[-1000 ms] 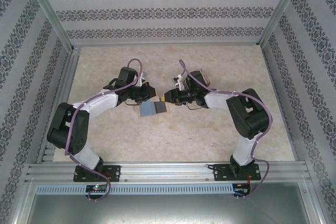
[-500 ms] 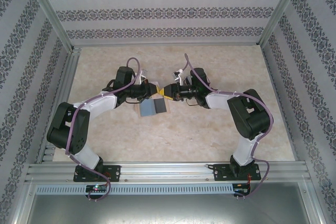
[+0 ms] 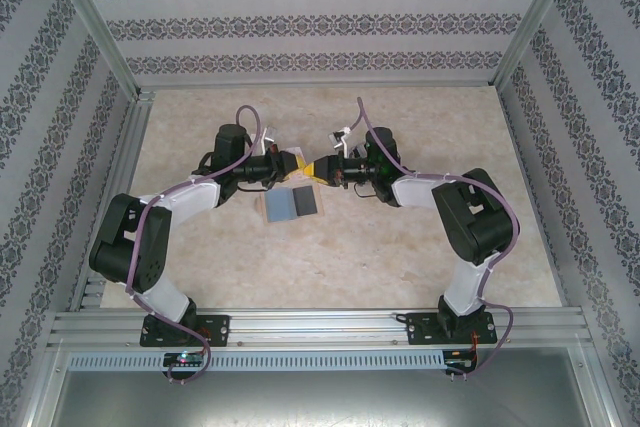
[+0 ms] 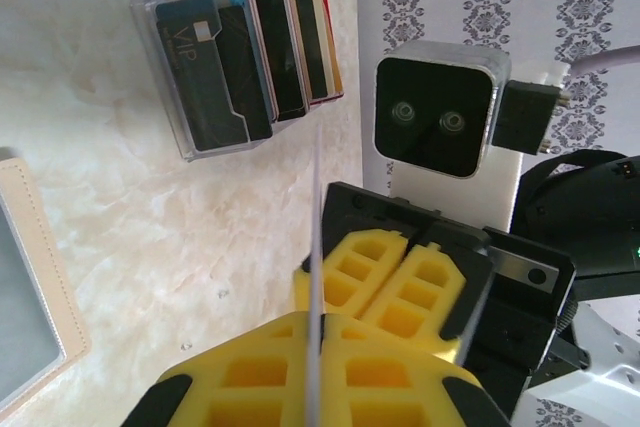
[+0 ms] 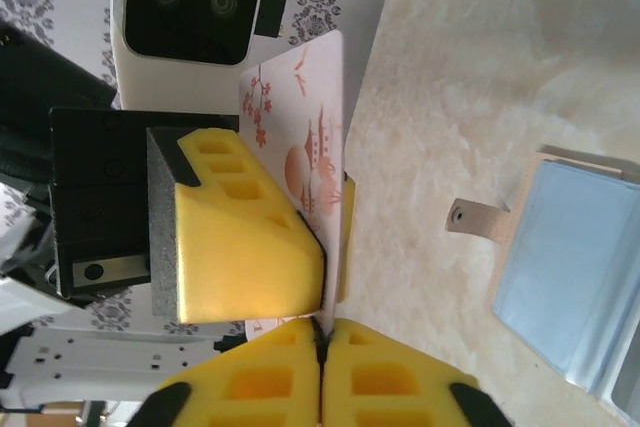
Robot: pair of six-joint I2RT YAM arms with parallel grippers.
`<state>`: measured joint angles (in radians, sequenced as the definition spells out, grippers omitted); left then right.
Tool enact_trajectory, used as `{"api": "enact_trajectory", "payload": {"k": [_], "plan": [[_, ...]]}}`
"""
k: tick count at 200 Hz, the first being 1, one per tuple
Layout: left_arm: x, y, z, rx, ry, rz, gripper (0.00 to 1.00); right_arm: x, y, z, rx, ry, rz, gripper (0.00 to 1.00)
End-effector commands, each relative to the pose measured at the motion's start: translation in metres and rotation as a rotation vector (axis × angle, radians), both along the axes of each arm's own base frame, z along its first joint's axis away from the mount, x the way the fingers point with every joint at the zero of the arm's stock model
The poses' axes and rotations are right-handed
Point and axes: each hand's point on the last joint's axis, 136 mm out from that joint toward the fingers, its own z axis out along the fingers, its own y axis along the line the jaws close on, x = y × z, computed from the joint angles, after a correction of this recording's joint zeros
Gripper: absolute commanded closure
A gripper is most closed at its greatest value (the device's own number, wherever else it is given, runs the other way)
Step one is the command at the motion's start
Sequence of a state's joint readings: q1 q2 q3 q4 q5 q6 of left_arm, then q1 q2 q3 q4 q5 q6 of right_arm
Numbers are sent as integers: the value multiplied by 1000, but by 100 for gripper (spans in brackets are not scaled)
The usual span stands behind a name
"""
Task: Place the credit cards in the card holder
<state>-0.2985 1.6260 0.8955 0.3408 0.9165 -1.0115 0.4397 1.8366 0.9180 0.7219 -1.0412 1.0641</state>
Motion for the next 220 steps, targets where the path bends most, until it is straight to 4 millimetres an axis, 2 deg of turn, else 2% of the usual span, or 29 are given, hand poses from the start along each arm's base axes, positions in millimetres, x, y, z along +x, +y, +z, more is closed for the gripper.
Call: {"api": "enact_trajectory", "payload": {"k": [1,13,31,81,144,177,190,202,220], "plan": [[1,-3,9,-25,-36,-18,84,-9,5,8,45,-46,54,97],[-1,-1,6,-10,-29,-19,77,-6,1,8,46,-47,40,98],[-1,5,4,-6,-22,-8,73,-3,-6,6,44,-46,24,98],[-2,7,4,-5,-16,-13,74,0,-12,1,42,-39,7,99],[-1,19,3,2,-13,17,78,6,-24,-5,40,-21,-23,98],[-1,18,4,-13,-17,14,82,0,-18,-6,47,-14,16,98],[0,18,4,-16,-17,15,82,-2,-14,-5,50,-16,29,98],[0,18,2,-17,-11,11,77,-4,-9,-3,52,-19,44,98],[0,17,1,-23,-8,8,78,-5,-5,-3,53,-19,55,98]]}}
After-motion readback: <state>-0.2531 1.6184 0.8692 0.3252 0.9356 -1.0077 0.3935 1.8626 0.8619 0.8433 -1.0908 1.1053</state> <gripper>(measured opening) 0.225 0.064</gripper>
